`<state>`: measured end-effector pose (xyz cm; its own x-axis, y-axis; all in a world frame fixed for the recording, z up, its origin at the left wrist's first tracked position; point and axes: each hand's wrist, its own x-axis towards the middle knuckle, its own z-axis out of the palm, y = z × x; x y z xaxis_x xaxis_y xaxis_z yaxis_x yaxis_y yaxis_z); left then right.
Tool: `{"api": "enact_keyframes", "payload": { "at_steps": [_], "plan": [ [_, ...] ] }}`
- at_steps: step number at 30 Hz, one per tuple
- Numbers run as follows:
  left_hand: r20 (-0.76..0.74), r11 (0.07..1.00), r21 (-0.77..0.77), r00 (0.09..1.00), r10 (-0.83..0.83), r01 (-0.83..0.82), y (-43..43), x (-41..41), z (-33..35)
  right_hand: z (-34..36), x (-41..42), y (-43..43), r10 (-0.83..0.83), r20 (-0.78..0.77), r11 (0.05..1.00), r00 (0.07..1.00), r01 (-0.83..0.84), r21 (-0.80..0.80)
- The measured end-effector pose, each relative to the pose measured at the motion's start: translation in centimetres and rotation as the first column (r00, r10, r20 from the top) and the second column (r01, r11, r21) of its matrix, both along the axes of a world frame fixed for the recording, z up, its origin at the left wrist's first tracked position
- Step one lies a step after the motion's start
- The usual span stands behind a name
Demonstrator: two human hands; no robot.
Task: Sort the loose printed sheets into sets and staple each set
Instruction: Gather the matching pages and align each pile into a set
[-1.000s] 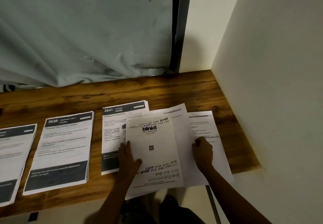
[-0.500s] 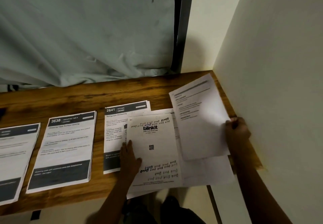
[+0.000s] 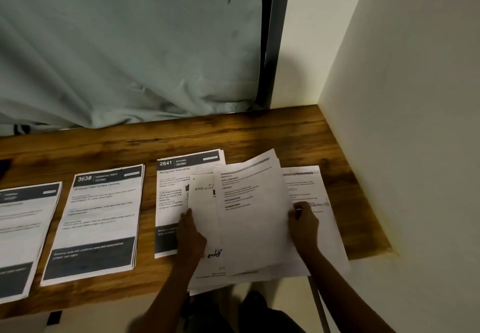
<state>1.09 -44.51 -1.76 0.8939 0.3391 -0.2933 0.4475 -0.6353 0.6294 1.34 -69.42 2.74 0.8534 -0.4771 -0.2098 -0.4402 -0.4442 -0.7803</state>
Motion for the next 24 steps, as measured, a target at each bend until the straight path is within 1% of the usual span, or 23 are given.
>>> {"api": "enact_keyframes", "payload": {
  "at_steps": [3, 5, 7, 9, 11, 13, 16, 18, 21, 24],
  "plan": [
    [0.097, 0.995, -0.036, 0.991, 0.093, -0.090, -0.3, 0.2, 0.0, -1.4, -0.5, 1.8, 0.065, -0.011, 0.998, 0.998, -0.065, 0.007],
    [0.102, 0.990, -0.076, 0.987, 0.124, -0.117, -0.3, 0.3, 0.1, -2.1, -0.7, 2.7, 0.109, -0.029, 0.994, 0.994, -0.109, -0.007],
    [0.084, 0.989, -0.098, 0.989, 0.120, -0.112, -0.3, 0.3, 0.0, -2.8, -0.9, 3.3, 0.178, -0.061, 0.983, 0.982, -0.180, -0.036],
    [0.068, 0.992, -0.097, 0.994, 0.090, -0.084, -0.1, 0.1, -0.1, -3.5, -1.0, 3.6, 0.274, -0.085, 0.955, 0.958, -0.281, -0.091],
    [0.063, 0.995, -0.088, 0.997, 0.048, -0.042, 0.1, -0.2, -0.4, -3.8, -0.9, 3.4, 0.323, -0.109, 0.915, 0.940, -0.339, -0.217],
    [0.047, 0.998, -0.056, 0.999, 0.002, 0.000, 0.4, -0.4, -0.8, -3.4, -0.6, 2.6, 0.264, -0.132, 0.898, 0.955, -0.294, -0.327],
    [0.018, 0.999, -0.001, 0.999, -0.037, 0.037, 0.6, -0.6, -1.1, -3.0, -0.2, 0.8, 0.105, -0.191, 0.916, 0.976, -0.170, -0.363],
    [0.014, 0.999, 0.023, 0.999, -0.029, 0.029, 0.5, -0.7, -1.0, -3.3, 0.0, 0.0, 0.086, -0.193, 0.931, 0.977, -0.148, -0.334],
    [0.005, 0.996, 0.073, 0.999, -0.043, 0.042, 0.4, -0.9, -0.8, -3.6, 0.3, -0.5, 0.078, -0.155, 0.968, 0.985, -0.112, -0.226],
    [0.000, 0.996, 0.085, 0.999, -0.039, 0.038, 0.4, -0.9, -1.0, -3.5, 0.5, -0.4, 0.041, -0.141, 0.988, 0.989, -0.061, -0.142]
  ]
}}
